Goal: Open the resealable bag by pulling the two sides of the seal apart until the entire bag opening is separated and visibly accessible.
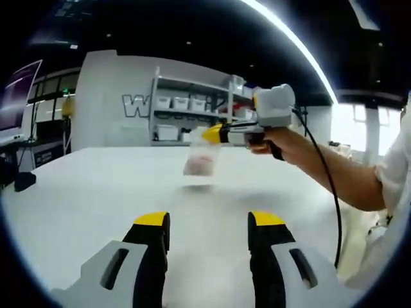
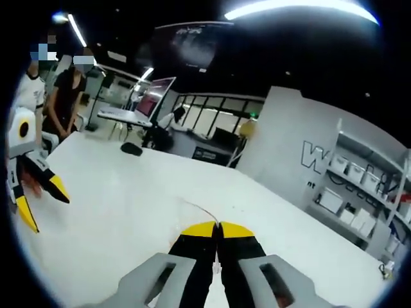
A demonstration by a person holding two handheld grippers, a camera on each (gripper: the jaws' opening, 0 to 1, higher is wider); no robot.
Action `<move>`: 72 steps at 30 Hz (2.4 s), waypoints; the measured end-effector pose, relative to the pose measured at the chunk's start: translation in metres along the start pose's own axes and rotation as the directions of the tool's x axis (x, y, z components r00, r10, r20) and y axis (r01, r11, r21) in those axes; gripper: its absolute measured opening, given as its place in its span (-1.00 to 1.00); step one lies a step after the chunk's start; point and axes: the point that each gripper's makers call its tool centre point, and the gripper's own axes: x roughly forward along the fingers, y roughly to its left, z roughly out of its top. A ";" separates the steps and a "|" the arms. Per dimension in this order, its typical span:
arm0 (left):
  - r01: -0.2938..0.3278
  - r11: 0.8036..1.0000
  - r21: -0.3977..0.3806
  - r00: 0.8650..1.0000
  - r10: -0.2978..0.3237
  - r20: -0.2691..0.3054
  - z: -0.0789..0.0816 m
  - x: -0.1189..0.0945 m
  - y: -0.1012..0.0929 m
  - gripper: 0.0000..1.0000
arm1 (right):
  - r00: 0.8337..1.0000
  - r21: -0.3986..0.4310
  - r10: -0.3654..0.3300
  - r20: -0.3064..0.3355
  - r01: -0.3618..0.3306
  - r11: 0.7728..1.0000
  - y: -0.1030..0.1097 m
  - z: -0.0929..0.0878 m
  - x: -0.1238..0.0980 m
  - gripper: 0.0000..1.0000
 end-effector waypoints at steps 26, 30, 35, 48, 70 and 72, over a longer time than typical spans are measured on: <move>-0.001 1.000 -0.004 1.000 0.001 -0.002 -0.001 -0.001 0.001 -0.03 | 0.999 0.004 -0.030 -0.031 0.030 1.000 -0.020 -0.013 0.011 -1.00; 0.000 1.000 -0.003 1.000 0.000 -0.004 -0.001 -0.001 0.000 -0.03 | 0.998 0.003 -0.037 -0.043 0.037 0.999 -0.026 -0.017 0.017 -1.00; 0.000 1.000 -0.005 1.000 -0.001 -0.005 -0.001 -0.001 0.001 -0.03 | 0.997 -0.004 -0.043 -0.060 0.043 0.999 -0.033 -0.021 0.022 -1.00; 0.002 1.000 -0.009 1.000 -0.002 -0.010 -0.002 -0.001 0.002 -0.04 | 0.997 0.020 -0.042 -0.063 0.044 0.999 -0.046 -0.024 0.040 -1.00; 0.010 1.000 -0.016 1.000 -0.010 -0.022 -0.004 -0.002 0.001 -0.05 | 0.996 0.042 -0.034 -0.077 0.037 0.998 -0.059 -0.034 0.088 -1.00; 0.012 1.000 -0.015 1.000 -0.012 -0.021 -0.004 -0.001 0.000 -0.05 | 0.997 0.048 -0.030 -0.076 0.034 0.998 -0.058 -0.036 0.088 -1.00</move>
